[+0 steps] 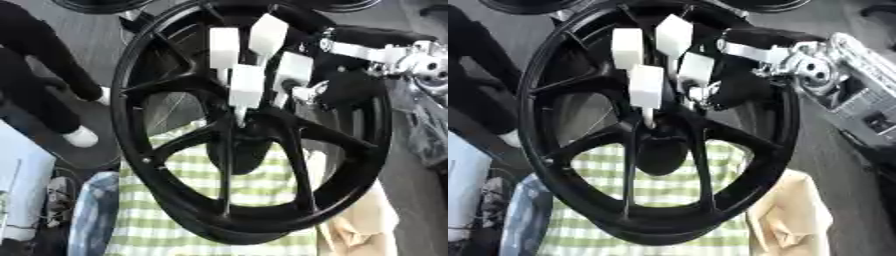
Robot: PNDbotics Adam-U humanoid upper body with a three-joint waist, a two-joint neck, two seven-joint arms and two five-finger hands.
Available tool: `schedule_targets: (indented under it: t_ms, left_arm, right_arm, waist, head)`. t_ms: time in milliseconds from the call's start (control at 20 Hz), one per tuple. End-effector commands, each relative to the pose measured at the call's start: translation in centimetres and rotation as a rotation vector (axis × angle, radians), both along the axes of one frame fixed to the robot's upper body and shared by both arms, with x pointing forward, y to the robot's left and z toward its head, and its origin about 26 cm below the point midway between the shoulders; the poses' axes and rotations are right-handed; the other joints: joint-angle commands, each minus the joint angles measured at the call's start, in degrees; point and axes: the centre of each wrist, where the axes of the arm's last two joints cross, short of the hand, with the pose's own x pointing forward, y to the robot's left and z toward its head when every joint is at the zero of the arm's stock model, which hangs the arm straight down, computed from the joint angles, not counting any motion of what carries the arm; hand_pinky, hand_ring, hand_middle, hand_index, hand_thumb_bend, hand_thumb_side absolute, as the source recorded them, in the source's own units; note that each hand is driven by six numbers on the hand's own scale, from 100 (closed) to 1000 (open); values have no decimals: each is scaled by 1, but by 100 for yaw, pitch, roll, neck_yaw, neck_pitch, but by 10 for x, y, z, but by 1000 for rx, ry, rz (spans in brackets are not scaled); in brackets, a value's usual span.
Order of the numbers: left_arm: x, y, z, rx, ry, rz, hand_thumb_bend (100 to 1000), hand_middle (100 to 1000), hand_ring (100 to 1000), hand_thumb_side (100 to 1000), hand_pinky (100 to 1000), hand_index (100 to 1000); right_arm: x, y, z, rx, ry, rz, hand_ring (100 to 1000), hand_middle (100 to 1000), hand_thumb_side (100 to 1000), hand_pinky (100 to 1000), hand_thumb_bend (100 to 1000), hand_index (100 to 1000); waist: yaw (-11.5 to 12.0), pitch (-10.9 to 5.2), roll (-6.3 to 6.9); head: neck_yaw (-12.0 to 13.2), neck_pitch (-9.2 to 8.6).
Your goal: Pull the pin out of the wheel hub.
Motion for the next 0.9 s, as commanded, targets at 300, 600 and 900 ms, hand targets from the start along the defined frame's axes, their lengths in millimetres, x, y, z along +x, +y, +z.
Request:
schedule_targets:
  t_ms: [300, 600, 900]
  left_arm:
    - [0, 0, 8, 7, -25, -9, 231, 726, 825, 787, 809, 742]
    - [0, 1, 7, 6, -23, -3, 230, 726, 826, 787, 810, 741]
    - [0, 2, 7, 5, -23, 2, 228, 726, 828, 788, 810, 740]
  right_arm:
    - [-2, 0, 9, 53, 8, -24, 703, 512, 560, 817, 100, 756]
    - [-4, 0, 12, 139, 5, -58, 572, 375, 361, 747, 100, 588]
    - [-10, -4, 23, 237, -3, -86, 504, 306, 225, 719, 100, 514]
  waist:
    - [2, -73, 20]
    - [17, -67, 18]
    - [-5, -78, 16]
  head:
    - [-17, 32]
    - [-39, 32]
    - [-48, 32]
